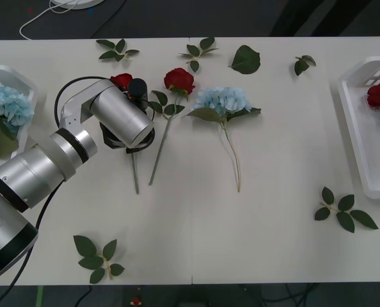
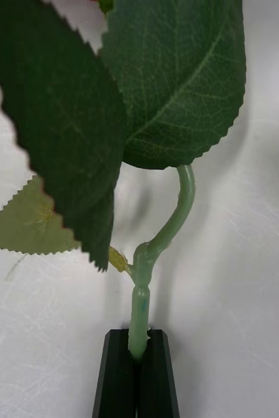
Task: Place the red flowers into the right box and the blue flowers into the left box. If a person shows an open palm, hand one flower to the person first, then continue sorting.
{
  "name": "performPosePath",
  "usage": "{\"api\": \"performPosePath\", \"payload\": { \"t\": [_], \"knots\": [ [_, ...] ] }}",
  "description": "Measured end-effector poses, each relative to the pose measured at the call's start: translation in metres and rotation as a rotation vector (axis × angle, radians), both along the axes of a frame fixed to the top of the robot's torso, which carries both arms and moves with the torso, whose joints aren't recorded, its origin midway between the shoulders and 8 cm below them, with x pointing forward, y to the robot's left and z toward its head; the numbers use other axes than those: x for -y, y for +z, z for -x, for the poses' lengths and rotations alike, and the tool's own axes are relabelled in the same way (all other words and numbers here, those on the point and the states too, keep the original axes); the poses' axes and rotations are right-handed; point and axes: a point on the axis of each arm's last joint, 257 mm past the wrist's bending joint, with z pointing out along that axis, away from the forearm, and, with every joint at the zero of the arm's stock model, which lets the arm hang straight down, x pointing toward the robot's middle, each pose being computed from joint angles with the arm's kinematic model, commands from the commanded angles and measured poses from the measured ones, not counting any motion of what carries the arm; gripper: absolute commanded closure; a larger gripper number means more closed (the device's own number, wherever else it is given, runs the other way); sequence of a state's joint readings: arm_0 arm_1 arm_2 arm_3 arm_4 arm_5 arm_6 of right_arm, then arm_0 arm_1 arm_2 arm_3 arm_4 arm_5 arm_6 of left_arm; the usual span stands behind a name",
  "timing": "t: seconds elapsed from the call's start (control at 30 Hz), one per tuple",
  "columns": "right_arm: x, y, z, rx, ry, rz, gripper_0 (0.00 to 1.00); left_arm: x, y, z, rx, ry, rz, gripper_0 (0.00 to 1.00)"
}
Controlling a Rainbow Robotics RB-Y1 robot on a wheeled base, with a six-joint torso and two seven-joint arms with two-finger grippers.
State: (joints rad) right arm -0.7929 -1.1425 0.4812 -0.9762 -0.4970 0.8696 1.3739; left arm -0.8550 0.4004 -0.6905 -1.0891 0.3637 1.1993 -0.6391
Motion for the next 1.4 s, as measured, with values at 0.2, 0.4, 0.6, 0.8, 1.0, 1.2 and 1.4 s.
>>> {"api": "performPosePath", "payload": {
  "t": [0.2, 0.4, 0.6, 0.8, 1.0, 1.2, 1.4],
  "knots": [
    [-0.005, 0.0, -0.006, 0.028, 0.006, -0.016, 0.0, -0.025, 0.016, -0.011, 0.023, 0.056, 0.027, 1.0],
    [-0.006, 0.0, -0.006, 0.035, 0.001, -0.025, 0.0, -0.062, 0.081, -0.02, 0.021, 0.068, 0.083, 1.0],
    [-0.01, -0.004, -0.007, 0.038, 0.003, -0.054, 0.0, -0.08, 0.163, -0.018, 0.08, -0.065, 0.045, 1.0],
    [-0.044, -0.021, -0.004, -0.005, 0.014, -0.183, 0.0, -0.047, 0.231, -0.015, 0.206, -0.182, 0.157, 1.0],
    [-0.116, -0.014, 0.001, -0.089, 0.13, -0.213, 0.0, 0.0, 0.286, -0.013, 0.416, -0.504, 0.14, 1.0],
    [-0.191, -0.004, 0.008, -0.058, 0.154, -0.308, 0.0, 0.041, 0.319, -0.009, 0.623, -0.615, 0.242, 1.0],
    [-0.266, 0.0, 0.009, -0.052, 0.277, -0.299, 0.0, 0.081, 0.332, 0.007, 0.74, -0.685, 0.389, 1.0]
  ]
}}
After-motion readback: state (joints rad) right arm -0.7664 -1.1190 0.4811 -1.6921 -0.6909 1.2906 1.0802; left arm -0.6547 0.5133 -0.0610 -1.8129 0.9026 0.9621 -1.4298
